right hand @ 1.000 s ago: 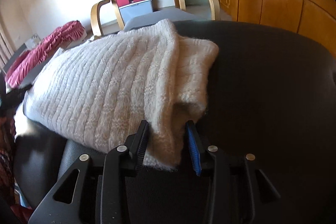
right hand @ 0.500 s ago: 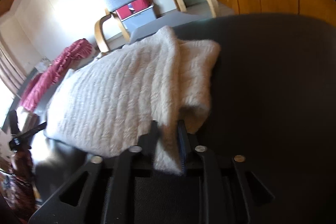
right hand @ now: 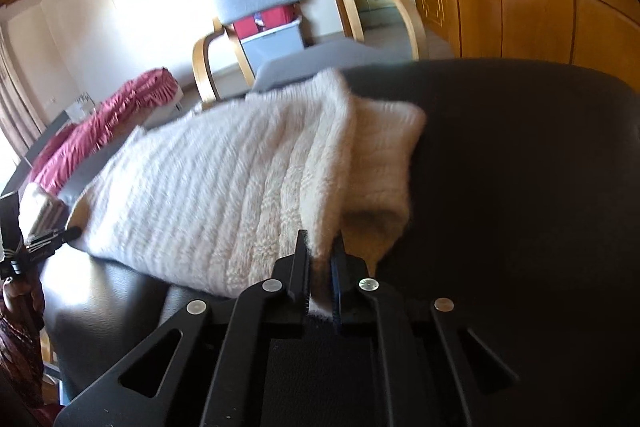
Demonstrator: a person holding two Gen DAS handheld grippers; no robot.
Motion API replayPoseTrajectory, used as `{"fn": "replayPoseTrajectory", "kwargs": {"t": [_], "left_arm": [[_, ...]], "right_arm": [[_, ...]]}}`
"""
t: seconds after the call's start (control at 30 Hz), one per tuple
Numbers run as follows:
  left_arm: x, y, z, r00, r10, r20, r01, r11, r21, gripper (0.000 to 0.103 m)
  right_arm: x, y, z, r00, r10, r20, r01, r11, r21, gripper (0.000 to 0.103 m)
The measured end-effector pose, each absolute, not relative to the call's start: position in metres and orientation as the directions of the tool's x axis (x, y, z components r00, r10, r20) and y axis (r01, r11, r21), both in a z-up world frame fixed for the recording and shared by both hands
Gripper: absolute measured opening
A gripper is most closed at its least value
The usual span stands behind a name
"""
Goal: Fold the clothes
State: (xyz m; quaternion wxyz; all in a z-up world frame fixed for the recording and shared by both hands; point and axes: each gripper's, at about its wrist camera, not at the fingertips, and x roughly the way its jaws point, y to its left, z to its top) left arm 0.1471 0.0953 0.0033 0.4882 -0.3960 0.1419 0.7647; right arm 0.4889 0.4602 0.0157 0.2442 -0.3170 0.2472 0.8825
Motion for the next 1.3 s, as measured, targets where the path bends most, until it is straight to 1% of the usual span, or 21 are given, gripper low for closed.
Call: {"fn": "replayPoseTrajectory", "kwargs": {"t": [0.07, 0.17, 0.23, 0.27, 0.3, 0.37, 0.43, 0.5, 0.57, 0.63, 0.77, 0.87, 1.03, 1.1, 1.17, 1.23, 1.3], "left_arm": [[0.150, 0.086, 0.002, -0.186, 0.632, -0.752, -0.859, -0.476, -0.188, 0.010], [0.158, 0.074, -0.015, -0.182, 0.577, -0.796, -0.855, -0.493, -0.162, 0.010], [0.161, 0.066, -0.015, -0.173, 0.594, -0.786, -0.855, -0.486, -0.179, 0.010], [0.162, 0.064, -0.012, -0.159, 0.601, -0.783, -0.857, -0.478, -0.193, 0.011], [0.161, 0.061, -0.007, -0.159, 0.605, -0.780, -0.857, -0.477, -0.196, 0.011], [0.160, 0.060, 0.008, -0.221, 0.601, -0.768, -0.848, -0.508, -0.153, 0.012], [0.159, 0.060, 0.023, -0.290, 0.595, -0.749, -0.834, -0.542, -0.107, 0.012], [0.158, 0.068, 0.039, -0.353, 0.605, -0.713, -0.817, -0.570, -0.080, 0.017], [0.158, 0.080, 0.052, -0.382, 0.620, -0.685, -0.812, -0.580, -0.072, 0.019], [0.164, 0.105, 0.054, -0.376, 0.625, -0.684, -0.833, -0.551, -0.044, 0.019], [0.187, 0.169, 0.034, -0.383, 0.575, -0.723, -0.872, -0.484, 0.076, 0.019], [0.185, 0.202, 0.019, -0.401, 0.543, -0.738, -0.865, -0.490, 0.109, 0.019], [0.158, 0.230, 0.004, -0.428, 0.514, -0.744, -0.824, -0.561, 0.086, 0.019], [0.143, 0.232, -0.001, -0.448, 0.488, -0.749, -0.795, -0.600, 0.084, 0.019], [0.129, 0.226, -0.003, -0.441, 0.484, -0.756, -0.769, -0.638, 0.040, 0.019], [0.119, 0.216, -0.003, -0.413, 0.514, -0.752, -0.751, -0.660, -0.038, 0.019], [0.112, 0.207, -0.003, -0.393, 0.542, -0.742, -0.739, -0.667, -0.095, 0.019]], "right_arm": [[0.495, 0.459, 0.017, -0.688, 0.249, -0.682, -0.578, -0.756, 0.307, 0.008], [0.501, 0.456, 0.007, -0.683, 0.204, -0.701, -0.570, -0.749, 0.337, 0.008], [0.502, 0.459, -0.009, -0.655, 0.188, -0.732, -0.590, -0.733, 0.340, 0.008], [0.503, 0.460, -0.011, -0.663, 0.174, -0.728, -0.585, -0.728, 0.358, 0.008], [0.505, 0.461, -0.012, -0.675, 0.160, -0.720, -0.576, -0.724, 0.379, 0.010], [0.509, 0.464, -0.010, -0.695, 0.149, -0.704, -0.567, -0.716, 0.408, 0.014], [0.516, 0.466, 0.005, -0.724, 0.196, -0.661, -0.568, -0.713, 0.411, 0.014], [0.520, 0.467, 0.021, -0.748, 0.248, -0.616, -0.569, -0.718, 0.402, 0.014], [0.510, 0.467, 0.034, -0.749, 0.277, -0.603, -0.566, -0.740, 0.363, 0.014], [0.488, 0.461, 0.041, -0.733, 0.278, -0.621, -0.553, -0.776, 0.305, 0.014], [0.417, 0.439, 0.042, -0.701, 0.205, -0.683, -0.452, -0.869, 0.204, 0.014], [0.359, 0.420, 0.038, -0.660, 0.156, -0.735, -0.362, -0.923, 0.129, 0.014], [0.263, 0.389, 0.031, -0.577, 0.115, -0.809, -0.197, -0.980, 0.001, 0.014], [0.239, 0.388, 0.017, -0.517, 0.098, -0.850, -0.183, -0.983, -0.002, 0.014], [0.219, 0.393, 0.006, -0.489, 0.102, -0.866, -0.177, -0.984, -0.016, 0.014], [0.210, 0.402, 0.005, -0.515, 0.095, -0.852, -0.203, -0.979, 0.014, 0.014], [0.210, 0.414, 0.000, -0.560, 0.071, -0.826, -0.262, -0.960, 0.095, 0.014]]}}
